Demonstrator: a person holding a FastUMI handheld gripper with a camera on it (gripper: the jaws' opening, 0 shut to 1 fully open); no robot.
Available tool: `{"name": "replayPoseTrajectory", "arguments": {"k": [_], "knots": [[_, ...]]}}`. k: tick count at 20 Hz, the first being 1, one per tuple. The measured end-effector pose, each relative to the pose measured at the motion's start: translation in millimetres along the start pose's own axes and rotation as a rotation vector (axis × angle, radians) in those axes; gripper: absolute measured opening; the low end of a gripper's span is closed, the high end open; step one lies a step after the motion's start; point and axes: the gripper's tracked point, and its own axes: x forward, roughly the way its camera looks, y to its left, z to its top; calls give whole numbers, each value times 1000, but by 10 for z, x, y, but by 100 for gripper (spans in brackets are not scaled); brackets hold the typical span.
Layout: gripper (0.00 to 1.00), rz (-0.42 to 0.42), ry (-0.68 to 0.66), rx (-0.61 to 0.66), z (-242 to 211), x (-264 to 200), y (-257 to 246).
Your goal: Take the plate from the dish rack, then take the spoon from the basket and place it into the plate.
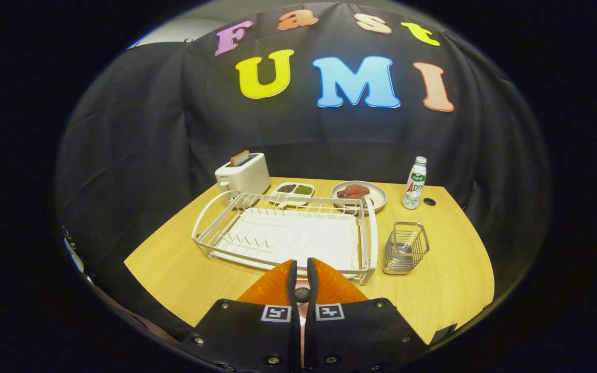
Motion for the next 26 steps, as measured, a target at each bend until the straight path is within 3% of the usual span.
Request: {"name": "replayPoseTrajectory", "arguments": {"k": [9,14,20,26], "knots": [[4,96,101,-58,-269,363,335],[13,125,99,-69,-241,341,333],[15,91,5,-86,163,180,84],[15,-21,-172,-77,738,-214,-449]]}}
